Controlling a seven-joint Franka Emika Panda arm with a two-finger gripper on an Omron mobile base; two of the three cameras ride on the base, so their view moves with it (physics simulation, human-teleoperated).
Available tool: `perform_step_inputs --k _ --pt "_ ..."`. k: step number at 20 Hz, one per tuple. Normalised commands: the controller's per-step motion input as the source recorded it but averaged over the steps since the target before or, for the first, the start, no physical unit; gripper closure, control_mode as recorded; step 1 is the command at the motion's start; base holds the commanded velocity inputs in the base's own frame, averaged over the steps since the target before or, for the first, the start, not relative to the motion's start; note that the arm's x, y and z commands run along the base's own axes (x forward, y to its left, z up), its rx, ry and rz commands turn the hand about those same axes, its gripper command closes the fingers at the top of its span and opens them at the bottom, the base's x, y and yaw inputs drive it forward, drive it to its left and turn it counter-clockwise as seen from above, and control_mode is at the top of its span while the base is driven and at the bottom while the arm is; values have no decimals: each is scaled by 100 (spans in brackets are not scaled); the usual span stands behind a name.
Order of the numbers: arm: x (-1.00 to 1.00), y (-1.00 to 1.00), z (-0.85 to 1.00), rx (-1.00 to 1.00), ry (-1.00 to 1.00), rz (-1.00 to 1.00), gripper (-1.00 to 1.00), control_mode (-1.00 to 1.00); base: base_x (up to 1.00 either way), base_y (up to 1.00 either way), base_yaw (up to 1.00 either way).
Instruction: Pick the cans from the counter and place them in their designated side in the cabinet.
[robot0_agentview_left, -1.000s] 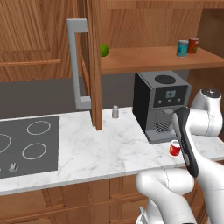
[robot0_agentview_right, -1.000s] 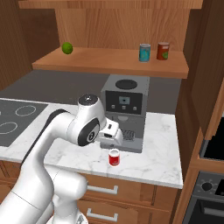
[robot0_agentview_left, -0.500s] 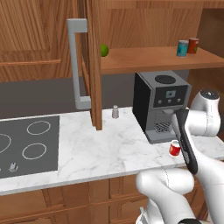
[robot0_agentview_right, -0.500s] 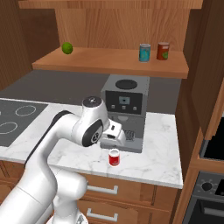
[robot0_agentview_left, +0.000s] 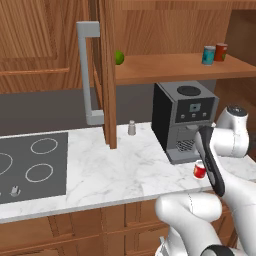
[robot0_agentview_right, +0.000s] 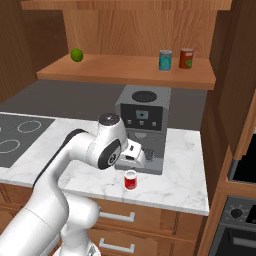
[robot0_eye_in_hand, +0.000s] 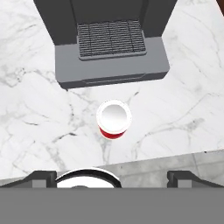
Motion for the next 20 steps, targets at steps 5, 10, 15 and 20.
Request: perform_step_inputs --k 5,10,15,20 --pt "9 -2 -15 0 0 0 -100 -100 0 0 0" --pt "9 -2 -15 0 0 0 -100 -100 0 0 0" --pt "7 -4 -15 0 0 0 -100 -100 0 0 0" --pt "5 -3 -17 0 0 0 -100 -100 0 0 0"
